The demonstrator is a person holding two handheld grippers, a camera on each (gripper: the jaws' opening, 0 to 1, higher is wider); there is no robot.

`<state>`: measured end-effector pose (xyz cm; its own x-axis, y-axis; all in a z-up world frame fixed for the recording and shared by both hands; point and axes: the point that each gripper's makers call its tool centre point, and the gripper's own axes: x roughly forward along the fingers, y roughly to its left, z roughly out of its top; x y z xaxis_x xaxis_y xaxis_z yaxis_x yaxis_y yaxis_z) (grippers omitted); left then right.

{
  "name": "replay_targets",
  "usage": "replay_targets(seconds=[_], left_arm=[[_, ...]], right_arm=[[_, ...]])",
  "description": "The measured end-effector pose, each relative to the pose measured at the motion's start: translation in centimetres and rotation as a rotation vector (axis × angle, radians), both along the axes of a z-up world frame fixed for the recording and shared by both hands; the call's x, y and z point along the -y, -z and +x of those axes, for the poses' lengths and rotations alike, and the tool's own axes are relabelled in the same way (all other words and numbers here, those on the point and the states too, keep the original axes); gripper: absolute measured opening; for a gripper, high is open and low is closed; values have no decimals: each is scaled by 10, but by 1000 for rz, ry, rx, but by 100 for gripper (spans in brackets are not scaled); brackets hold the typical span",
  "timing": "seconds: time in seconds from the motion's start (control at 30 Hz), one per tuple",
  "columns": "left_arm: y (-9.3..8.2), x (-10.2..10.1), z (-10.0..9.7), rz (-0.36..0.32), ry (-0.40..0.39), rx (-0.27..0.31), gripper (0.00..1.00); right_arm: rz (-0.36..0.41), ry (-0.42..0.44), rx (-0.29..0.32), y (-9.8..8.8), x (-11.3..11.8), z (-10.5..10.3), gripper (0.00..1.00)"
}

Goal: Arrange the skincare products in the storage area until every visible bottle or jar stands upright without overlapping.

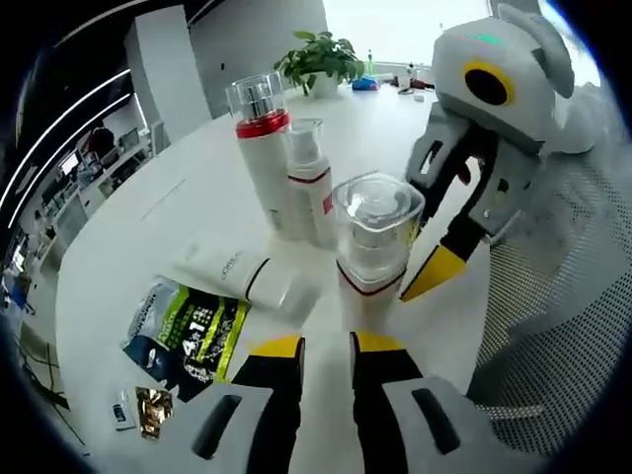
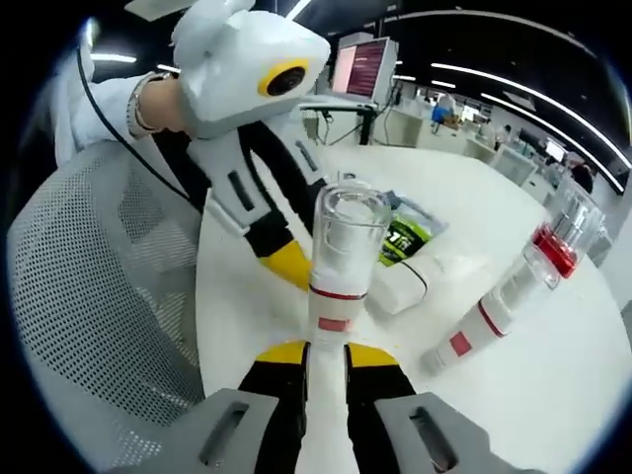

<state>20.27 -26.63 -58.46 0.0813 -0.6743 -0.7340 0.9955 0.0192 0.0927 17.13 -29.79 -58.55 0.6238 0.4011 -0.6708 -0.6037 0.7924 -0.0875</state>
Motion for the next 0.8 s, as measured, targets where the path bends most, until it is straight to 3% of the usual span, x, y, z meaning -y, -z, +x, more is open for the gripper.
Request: replay_targets(seconds=[0.1, 0.17, 0.27, 0.4, 0.7, 0.77, 0.8], left_arm=[[2, 3, -10, 10, 34, -1, 18], [3, 7, -4, 12, 34, 37, 18], [2, 9, 1, -1, 17, 42, 18], [1, 10, 7, -7, 10, 70, 18], [8, 19, 23, -9, -5, 132, 18], [3, 18, 24, -20, -17, 124, 18], [2, 17, 18, -19, -22, 87, 17]], right_arm=[[14, -24, 22, -5, -8, 1, 13], [4, -36, 17, -4, -11, -1, 12], [-11, -44, 13, -2, -10, -1, 12], [1, -37, 16, -4, -9, -1, 5], [3, -67, 12, -2, -14, -2, 6], [-14, -43, 11, -1, -9, -2, 5], [-20, -21, 5, 0, -4, -1, 5]])
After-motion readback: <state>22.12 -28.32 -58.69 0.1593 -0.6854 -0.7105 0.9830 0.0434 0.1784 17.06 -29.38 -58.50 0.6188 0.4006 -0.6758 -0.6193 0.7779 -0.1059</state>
